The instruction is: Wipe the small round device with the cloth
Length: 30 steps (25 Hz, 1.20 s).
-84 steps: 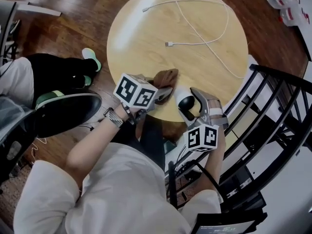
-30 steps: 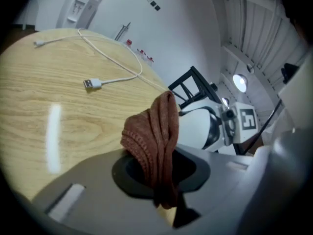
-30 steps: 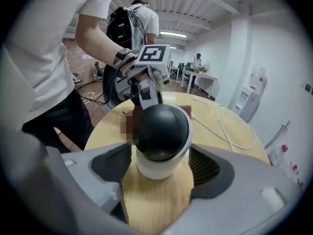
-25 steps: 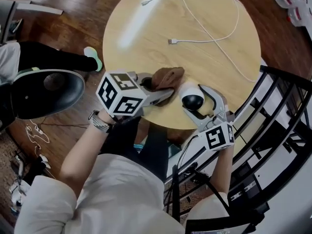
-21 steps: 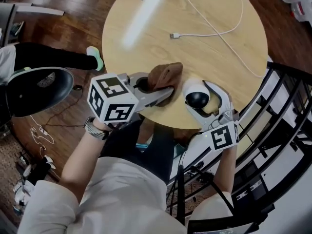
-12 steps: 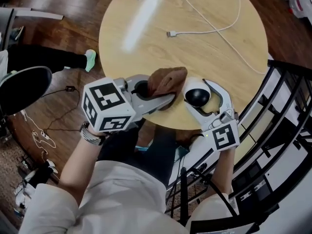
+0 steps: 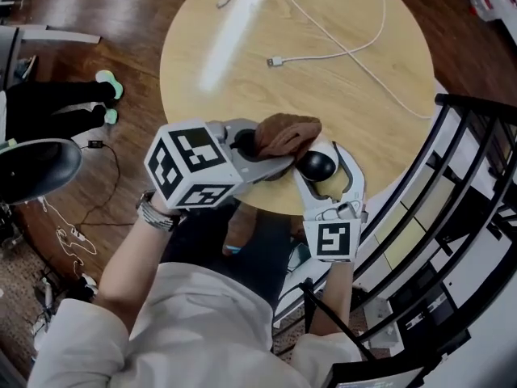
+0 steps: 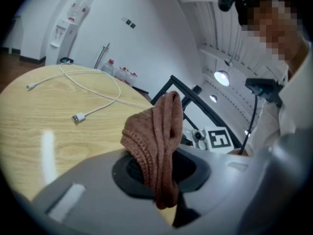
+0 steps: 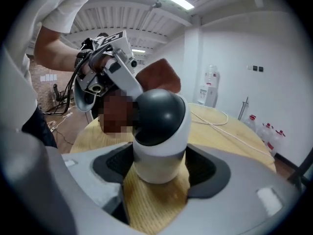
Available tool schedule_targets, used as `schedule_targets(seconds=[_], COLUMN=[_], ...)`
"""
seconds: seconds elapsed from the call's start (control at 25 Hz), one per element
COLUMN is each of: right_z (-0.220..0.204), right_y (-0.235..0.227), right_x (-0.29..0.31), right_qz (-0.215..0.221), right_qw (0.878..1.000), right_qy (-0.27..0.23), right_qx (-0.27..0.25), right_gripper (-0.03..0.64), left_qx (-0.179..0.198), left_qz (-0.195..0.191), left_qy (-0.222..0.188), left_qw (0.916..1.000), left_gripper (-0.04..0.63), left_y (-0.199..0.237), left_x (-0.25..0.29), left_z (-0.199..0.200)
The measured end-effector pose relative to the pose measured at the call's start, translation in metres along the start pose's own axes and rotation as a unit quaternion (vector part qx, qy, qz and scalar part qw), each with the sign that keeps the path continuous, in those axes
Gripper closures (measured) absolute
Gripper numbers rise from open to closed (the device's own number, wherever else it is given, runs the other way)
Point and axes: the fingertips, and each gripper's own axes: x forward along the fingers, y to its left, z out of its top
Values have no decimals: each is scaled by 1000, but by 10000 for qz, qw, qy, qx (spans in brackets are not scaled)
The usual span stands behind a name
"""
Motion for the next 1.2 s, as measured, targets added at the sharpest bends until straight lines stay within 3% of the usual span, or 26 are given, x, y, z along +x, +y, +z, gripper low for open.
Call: schedule_targets(seconds=[0.24, 0.48, 0.64, 0.8, 0.92, 1.0, 1.08, 1.12, 1.16, 1.2], right_z=[1, -1, -1, -2, -5, -8, -11, -13, -14, -15], right_y=[1, 0, 0, -2, -3, -2, 0, 0, 1, 1], right_x=[-2, -5, -4, -2, -1, -1, -1, -1, -1, -2], right_qz=[-368, -444, -441, -424, -493, -545, -560, -546, -527, -514], right_qw=[9992, 9986, 9983, 9979, 9959, 9939, 9926, 9923, 9921, 9919], right_qy=[-4, 82, 84, 116, 71, 85, 95, 90, 84, 79], right_qx=[185, 288, 371, 477, 752, 956, 1075, 1108, 1133, 1158], right_gripper=[284, 284, 284, 284, 284, 285, 287, 287, 287, 287], left_qx=[69, 267, 555, 1027, 1159, 1331, 1826, 2181, 2639, 3211], left_qz=[-189, -493, -639, -425, 5, 253, 515, 712, 944, 1161], left_qy=[647, 1260, 1920, 2458, 2370, 1914, 1383, 1237, 1191, 1225], left_qw=[9977, 9904, 9777, 9629, 9646, 9721, 9720, 9654, 9525, 9319], left_gripper=[520, 520, 520, 518, 518, 518, 520, 520, 520, 520], left_y=[16, 19, 26, 38, 44, 41, 32, 27, 22, 17], left_x=[16, 27, 37, 44, 31, 12, -7, -12, -13, -10], left_z=[-15, -25, -37, -44, -37, -19, 8, 19, 28, 33])
